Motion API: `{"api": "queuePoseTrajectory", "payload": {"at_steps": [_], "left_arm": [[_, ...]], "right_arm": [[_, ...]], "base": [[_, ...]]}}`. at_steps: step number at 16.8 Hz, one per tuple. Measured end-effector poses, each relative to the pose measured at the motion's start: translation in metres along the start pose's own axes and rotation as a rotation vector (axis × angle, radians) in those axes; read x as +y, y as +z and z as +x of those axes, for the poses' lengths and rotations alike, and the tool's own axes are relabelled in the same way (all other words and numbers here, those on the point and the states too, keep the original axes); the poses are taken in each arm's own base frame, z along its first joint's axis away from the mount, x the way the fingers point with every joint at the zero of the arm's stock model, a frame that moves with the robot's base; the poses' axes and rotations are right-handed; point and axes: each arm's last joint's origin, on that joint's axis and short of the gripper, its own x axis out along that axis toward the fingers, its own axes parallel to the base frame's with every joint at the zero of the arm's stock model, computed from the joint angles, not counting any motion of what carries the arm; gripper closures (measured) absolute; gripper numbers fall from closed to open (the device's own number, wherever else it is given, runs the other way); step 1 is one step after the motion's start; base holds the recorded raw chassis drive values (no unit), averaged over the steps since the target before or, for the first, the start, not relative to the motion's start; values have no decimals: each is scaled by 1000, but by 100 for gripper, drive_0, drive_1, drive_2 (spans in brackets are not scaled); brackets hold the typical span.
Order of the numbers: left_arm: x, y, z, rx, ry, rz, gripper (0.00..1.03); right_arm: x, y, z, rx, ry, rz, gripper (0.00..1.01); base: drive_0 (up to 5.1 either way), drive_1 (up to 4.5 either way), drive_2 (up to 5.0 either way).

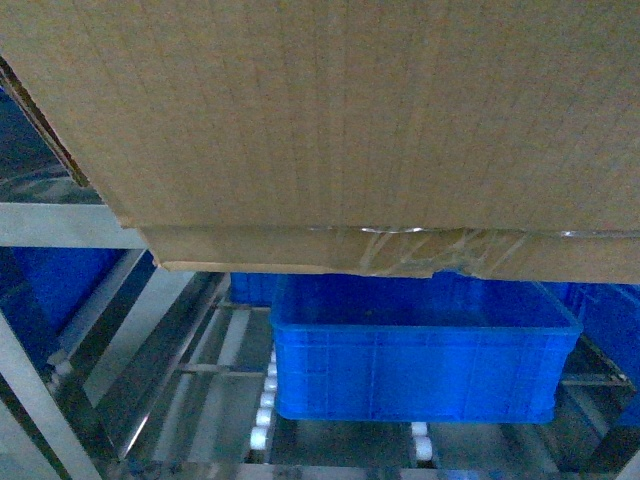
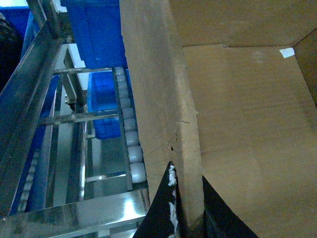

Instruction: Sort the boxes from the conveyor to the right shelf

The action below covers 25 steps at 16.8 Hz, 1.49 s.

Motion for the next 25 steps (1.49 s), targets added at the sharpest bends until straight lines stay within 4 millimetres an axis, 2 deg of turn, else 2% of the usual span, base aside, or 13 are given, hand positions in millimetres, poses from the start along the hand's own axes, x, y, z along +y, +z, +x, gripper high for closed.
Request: {"api": "queuePoseTrajectory", "payload": {"at_steps": [2, 3, 4, 5, 10, 25], "left_arm": [[3, 8, 5, 2, 5, -7, 101], [8, 23, 10, -50, 14, -23, 101], [15, 26, 29, -23, 23, -6, 101], [17, 30, 35, -17, 22, -4, 101], [18, 43, 31, -31, 20, -16, 101], [20, 41, 34, -34, 33, -13, 101]], "right_arm": [[0, 7, 7, -8, 9, 8, 97], [0, 22, 21, -58, 31, 24, 97], [8, 18, 36, -41, 29, 29, 97], [9, 16, 40, -32, 25, 41, 97], [12, 31, 44, -60, 44, 71, 97], [18, 27, 54, -56, 31, 18, 97]], "base": [[0, 0, 0], [0, 0, 0], [0, 0, 0], [0, 0, 0], [0, 0, 0], [0, 0, 0]]}}
